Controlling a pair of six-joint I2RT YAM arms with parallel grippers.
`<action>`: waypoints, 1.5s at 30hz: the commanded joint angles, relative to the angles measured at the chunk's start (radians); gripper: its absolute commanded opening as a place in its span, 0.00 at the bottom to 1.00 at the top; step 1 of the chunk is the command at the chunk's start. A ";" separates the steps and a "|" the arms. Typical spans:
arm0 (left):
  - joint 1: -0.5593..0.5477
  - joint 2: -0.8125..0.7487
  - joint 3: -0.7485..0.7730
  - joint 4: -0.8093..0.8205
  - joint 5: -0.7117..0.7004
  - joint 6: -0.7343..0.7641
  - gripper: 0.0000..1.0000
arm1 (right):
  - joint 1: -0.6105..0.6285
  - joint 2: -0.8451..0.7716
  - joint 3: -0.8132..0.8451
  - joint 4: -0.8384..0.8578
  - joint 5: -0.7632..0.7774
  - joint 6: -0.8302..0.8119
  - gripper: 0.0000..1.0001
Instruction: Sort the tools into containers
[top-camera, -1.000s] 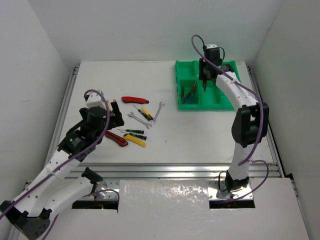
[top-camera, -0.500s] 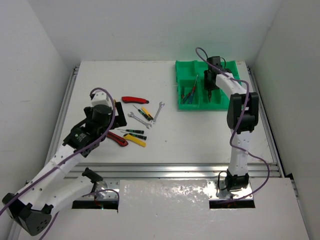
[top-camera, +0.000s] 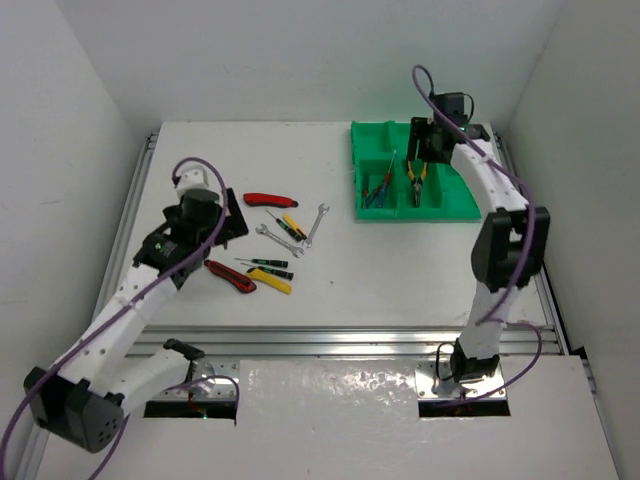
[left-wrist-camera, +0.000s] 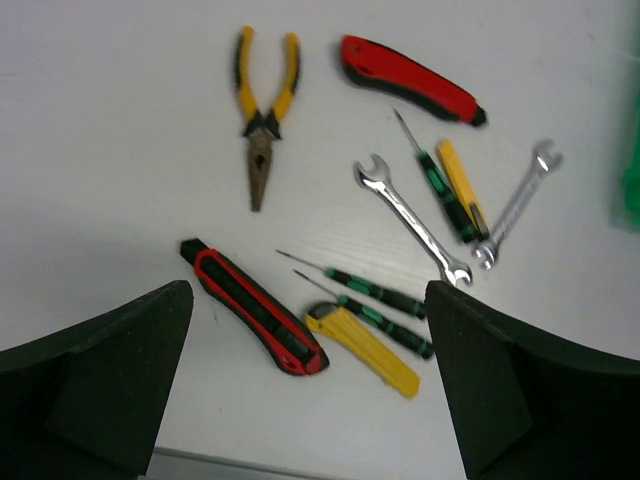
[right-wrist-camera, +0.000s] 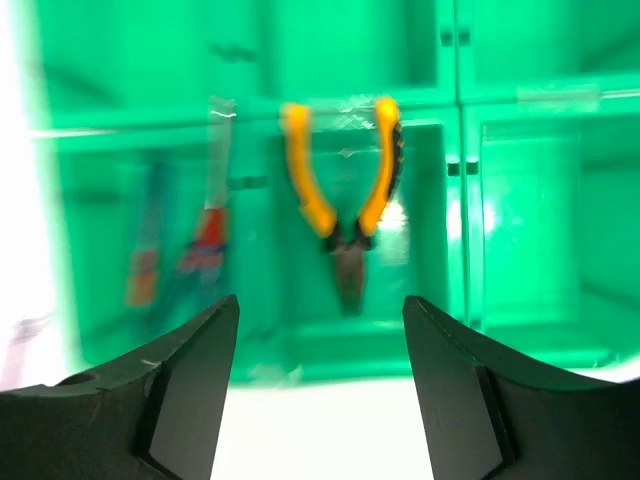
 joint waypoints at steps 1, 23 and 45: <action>0.226 0.127 0.072 0.062 0.217 -0.041 1.00 | 0.016 -0.268 -0.101 -0.011 -0.123 0.077 0.68; 0.443 1.000 0.502 -0.015 0.409 0.099 0.74 | 0.237 -0.763 -0.843 0.127 -0.427 0.132 0.96; 0.416 1.135 0.505 -0.030 0.405 0.147 0.22 | 0.245 -0.780 -0.884 0.175 -0.499 0.137 0.96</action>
